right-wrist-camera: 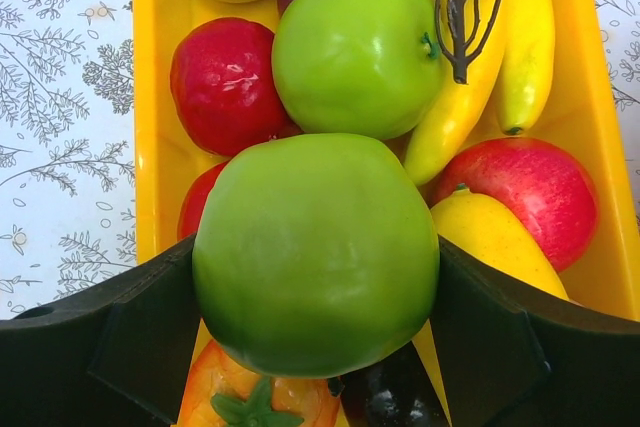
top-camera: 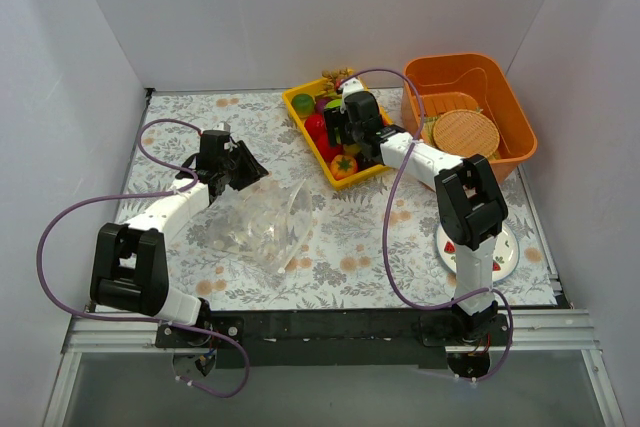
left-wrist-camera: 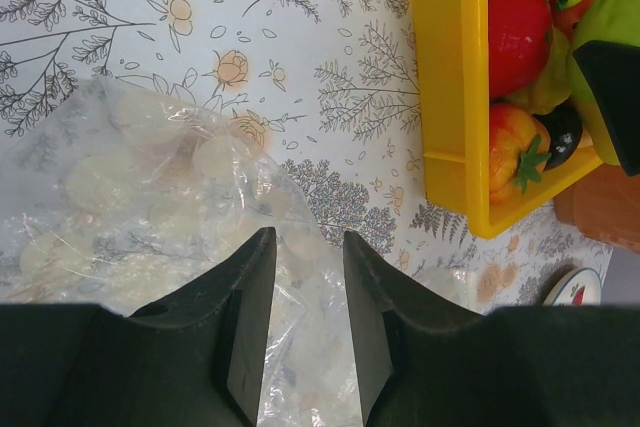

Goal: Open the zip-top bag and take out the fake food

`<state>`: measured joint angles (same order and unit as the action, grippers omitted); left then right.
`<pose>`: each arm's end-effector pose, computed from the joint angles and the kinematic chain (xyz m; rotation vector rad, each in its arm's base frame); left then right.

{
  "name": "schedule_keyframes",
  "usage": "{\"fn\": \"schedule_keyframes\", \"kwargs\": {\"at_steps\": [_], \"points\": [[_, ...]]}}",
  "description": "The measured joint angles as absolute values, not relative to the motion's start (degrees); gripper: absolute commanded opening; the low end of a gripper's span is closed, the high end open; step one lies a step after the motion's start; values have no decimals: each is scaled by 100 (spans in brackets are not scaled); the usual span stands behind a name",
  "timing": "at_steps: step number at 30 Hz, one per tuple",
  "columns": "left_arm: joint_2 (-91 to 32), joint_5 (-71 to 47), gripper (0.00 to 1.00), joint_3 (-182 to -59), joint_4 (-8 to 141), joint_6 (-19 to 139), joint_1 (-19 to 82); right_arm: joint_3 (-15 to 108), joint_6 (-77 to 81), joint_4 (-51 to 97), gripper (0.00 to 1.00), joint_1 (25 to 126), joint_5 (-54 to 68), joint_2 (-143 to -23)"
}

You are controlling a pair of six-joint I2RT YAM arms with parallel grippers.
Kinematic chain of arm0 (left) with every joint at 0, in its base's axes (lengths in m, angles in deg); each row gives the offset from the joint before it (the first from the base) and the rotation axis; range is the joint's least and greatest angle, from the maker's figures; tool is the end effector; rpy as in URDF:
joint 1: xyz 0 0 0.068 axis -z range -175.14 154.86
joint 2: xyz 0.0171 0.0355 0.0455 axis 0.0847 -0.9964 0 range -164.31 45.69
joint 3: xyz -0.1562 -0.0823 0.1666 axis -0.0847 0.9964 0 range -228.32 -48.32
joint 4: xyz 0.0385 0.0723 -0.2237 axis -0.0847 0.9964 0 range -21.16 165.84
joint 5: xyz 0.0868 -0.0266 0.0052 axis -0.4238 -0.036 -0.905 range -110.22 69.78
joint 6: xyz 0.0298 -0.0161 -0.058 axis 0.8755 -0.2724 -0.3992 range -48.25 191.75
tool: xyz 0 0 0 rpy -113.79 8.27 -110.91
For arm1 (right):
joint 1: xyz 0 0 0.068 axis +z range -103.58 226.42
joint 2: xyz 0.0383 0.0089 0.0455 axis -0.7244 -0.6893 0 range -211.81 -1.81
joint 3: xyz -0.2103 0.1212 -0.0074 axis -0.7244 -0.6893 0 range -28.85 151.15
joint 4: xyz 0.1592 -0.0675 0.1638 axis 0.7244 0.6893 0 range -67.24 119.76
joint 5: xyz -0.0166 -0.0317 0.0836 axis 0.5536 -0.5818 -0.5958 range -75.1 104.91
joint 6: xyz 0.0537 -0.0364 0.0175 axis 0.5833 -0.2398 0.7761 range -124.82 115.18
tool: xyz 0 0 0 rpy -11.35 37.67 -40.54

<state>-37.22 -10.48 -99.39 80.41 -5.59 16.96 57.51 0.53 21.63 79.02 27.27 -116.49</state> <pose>0.2935 -0.0722 0.1923 -1.2828 2.1761 -0.9174 0.3868 0.2337 0.2159 -0.3485 2.0089 0.1954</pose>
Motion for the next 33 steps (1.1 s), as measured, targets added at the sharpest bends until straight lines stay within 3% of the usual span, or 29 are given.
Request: {"fn": "schedule_keyframes", "kwargs": {"at_steps": [12, 24, 33], "points": [[-3722, -1031, 34, -9939, 8039, -559, 1696, 5795, -41, 2236, 96, 7902, 2851, -11649], [-3722, -1031, 34, -9939, 8041, -559, 1696, 5795, -54, 2282, 98, 7902, 2853, -11618], [-3698, -1031, 40, -9939, 8043, -559, 1696, 6127, -41, 2443, 98, 7902, 2875, -11445]]}}
